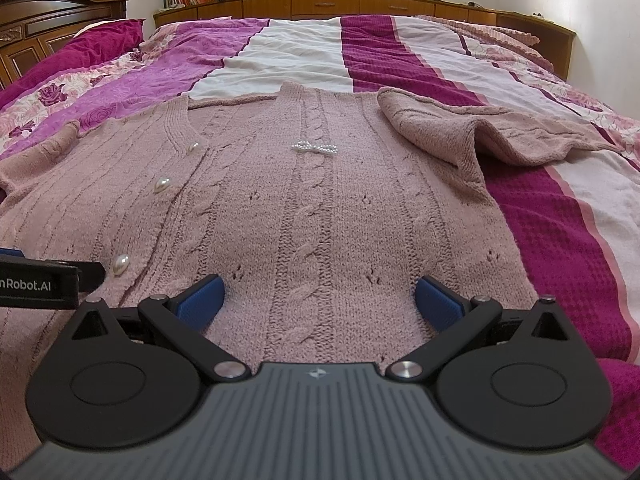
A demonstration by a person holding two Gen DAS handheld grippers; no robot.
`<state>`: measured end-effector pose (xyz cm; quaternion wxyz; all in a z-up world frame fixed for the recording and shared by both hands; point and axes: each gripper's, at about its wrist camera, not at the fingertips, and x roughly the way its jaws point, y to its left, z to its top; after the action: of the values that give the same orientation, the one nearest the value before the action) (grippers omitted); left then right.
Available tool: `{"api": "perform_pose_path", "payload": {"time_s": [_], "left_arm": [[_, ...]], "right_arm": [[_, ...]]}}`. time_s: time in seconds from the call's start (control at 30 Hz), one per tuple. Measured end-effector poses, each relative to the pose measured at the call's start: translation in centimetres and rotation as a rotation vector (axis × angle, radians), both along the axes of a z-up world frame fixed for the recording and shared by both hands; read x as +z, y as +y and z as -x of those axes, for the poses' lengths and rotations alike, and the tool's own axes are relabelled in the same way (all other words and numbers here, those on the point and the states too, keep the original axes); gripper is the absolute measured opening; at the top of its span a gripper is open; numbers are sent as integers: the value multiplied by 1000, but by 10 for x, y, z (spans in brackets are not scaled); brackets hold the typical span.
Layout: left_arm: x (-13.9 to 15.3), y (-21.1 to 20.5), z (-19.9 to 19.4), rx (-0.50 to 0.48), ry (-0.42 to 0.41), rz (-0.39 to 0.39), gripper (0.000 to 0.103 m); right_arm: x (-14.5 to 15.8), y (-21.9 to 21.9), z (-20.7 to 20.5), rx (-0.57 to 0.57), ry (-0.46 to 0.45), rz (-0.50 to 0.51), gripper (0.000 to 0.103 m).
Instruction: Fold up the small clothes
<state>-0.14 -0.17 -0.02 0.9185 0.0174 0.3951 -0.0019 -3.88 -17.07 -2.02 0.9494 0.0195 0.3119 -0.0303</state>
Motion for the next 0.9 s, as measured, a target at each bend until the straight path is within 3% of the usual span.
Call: {"api": "perform_pose_path", "payload": {"time_s": [0.47,0.67,0.9], "left_arm": [[7,3,-8,2,56,18,103],[15,2,-3,17,69,24,103],[22,4,-1,48,77,60,103]], "right_arm": [[11,-11,-3,42,33,-56,103],[30,-30,-3,91,49,-150,103],[63,-68,0,116,-3,-225,103]]}}
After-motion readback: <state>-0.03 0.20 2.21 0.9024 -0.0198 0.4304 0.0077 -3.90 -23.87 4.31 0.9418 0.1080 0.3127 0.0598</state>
